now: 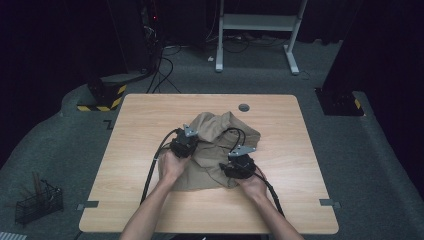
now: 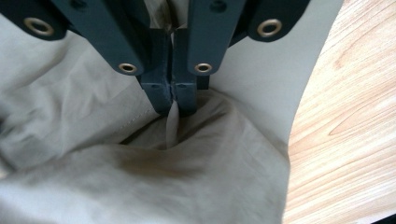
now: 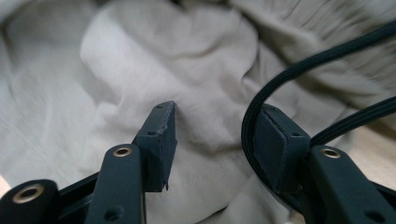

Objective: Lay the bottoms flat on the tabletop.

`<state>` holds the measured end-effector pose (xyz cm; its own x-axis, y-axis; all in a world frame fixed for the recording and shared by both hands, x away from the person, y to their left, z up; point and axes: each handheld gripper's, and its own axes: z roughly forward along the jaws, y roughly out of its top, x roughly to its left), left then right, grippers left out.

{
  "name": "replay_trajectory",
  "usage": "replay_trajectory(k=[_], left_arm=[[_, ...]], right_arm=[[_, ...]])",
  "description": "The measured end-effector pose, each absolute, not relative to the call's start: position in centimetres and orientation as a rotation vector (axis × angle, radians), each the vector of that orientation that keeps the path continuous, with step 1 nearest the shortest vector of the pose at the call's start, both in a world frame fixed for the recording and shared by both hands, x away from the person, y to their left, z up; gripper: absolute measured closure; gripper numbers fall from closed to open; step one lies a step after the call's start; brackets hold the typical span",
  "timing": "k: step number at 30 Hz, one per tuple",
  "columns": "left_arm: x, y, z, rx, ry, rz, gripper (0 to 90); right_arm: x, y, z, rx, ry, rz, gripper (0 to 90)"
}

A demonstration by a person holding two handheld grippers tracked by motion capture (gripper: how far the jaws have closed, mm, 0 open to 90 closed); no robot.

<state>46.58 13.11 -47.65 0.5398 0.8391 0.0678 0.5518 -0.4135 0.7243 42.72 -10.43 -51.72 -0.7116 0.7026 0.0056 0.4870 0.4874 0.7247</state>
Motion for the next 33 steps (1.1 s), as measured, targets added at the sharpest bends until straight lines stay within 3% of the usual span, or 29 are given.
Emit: replay_trajectory(k=[13, 21, 24, 27, 31, 33], left_arm=[[46.9, 17.8, -45.0, 1.889, 1.304, 0.587, 89.0], [47.6, 19.6, -47.1, 1.911, 1.457, 0.612, 88.9], [48.2, 20.1, -48.7, 1.941, 1.508, 0.546, 87.4], [47.8, 19.6, -49.5, 1.986, 1.469, 0.545, 72.9], [46.5, 19.5, -48.8, 1.957, 1.394, 0.55, 47.0], [45.8, 19.5, -48.1, 1.934, 1.345, 0.543, 39.6]], right_arm=[[37.8, -14.5, -52.0, 0.887, 2.495, 1.054, 54.8], [34.1, -17.4, -51.9, 0.841, 2.538, 1.058, 55.0], [33.6, -18.1, -51.8, 0.823, 2.558, 1.06, 54.9], [33.8, -18.3, -51.6, 0.84, 2.563, 1.076, 52.7], [34.4, -19.4, -50.9, 0.897, 2.504, 1.11, 49.6], [34.7, -20.3, -50.4, 0.937, 2.46, 1.139, 47.2]])
